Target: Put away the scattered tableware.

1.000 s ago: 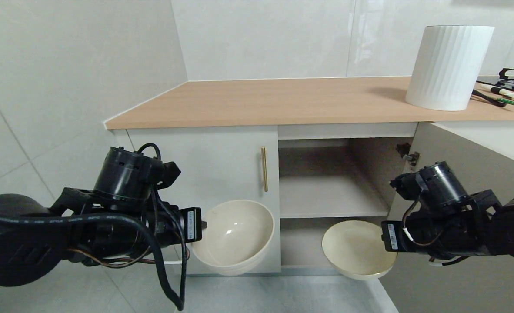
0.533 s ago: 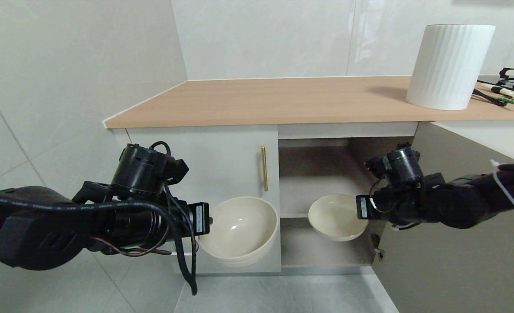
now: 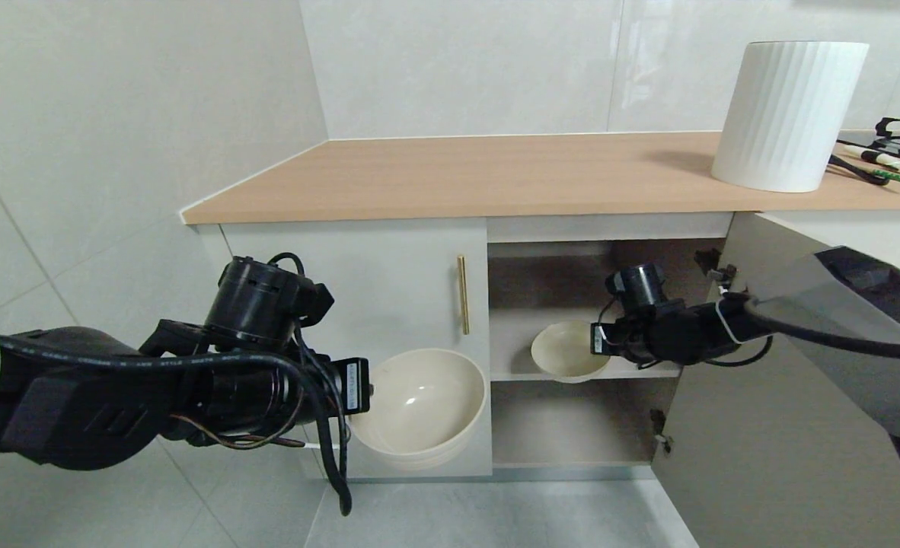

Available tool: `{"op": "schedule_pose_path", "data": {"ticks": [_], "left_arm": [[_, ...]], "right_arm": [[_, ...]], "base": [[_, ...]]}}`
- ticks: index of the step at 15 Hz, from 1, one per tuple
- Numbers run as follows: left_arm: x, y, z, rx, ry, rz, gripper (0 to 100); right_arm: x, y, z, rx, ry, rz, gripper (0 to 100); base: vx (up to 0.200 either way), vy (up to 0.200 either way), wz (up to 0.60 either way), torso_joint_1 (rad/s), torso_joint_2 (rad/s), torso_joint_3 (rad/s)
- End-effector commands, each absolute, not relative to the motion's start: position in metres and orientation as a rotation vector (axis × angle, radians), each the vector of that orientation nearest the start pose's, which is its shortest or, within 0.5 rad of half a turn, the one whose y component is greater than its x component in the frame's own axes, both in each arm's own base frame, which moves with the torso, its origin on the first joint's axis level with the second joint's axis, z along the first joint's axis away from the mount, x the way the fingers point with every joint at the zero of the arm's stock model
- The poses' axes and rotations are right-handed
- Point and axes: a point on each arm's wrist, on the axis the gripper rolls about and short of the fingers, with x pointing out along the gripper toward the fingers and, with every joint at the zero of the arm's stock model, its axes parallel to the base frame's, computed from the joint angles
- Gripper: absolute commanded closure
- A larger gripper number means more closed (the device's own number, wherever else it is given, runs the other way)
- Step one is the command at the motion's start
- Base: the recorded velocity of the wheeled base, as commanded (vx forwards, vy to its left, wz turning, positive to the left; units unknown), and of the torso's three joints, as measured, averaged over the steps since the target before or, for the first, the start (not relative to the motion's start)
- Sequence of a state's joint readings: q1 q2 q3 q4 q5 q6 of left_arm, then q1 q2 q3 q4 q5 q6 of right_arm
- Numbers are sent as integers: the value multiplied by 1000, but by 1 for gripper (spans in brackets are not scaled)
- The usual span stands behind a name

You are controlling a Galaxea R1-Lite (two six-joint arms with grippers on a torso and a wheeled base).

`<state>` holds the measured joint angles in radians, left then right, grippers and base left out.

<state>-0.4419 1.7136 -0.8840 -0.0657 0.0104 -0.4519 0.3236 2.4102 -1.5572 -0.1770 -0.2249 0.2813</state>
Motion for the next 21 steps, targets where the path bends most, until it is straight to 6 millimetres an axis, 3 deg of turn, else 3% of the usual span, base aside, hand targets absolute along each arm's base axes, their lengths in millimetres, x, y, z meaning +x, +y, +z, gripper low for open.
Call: {"op": "schedule_pose_path", "data": {"ticks": [1, 6, 10, 12, 18, 21], "left_arm": [[261, -123, 145, -249, 834, -228, 100], [264, -124, 141, -285, 786, -199, 100], [263, -124, 139, -281, 789, -190, 100], [263, -124, 139, -279, 789, -189, 100], [264, -124, 139, -274, 769, -174, 100], [260, -122, 140, -256, 737, -174, 100]], "right_arm": [[481, 148, 19, 69, 682, -49, 100], [507, 137, -5, 105, 666, -147, 100], [516, 132, -14, 103, 659, -189, 100], [515, 132, -29, 83, 693, -210, 100], [515, 131, -32, 82, 693, -218, 100], [516, 131, -17, 135, 663, -228, 100]], "base": [[0, 0, 0, 0, 0, 0], [0, 0, 0, 0, 0, 0], [0, 0, 0, 0, 0, 0], [0, 0, 0, 0, 0, 0], [0, 0, 0, 0, 0, 0], [0, 0, 0, 0, 0, 0]]}}
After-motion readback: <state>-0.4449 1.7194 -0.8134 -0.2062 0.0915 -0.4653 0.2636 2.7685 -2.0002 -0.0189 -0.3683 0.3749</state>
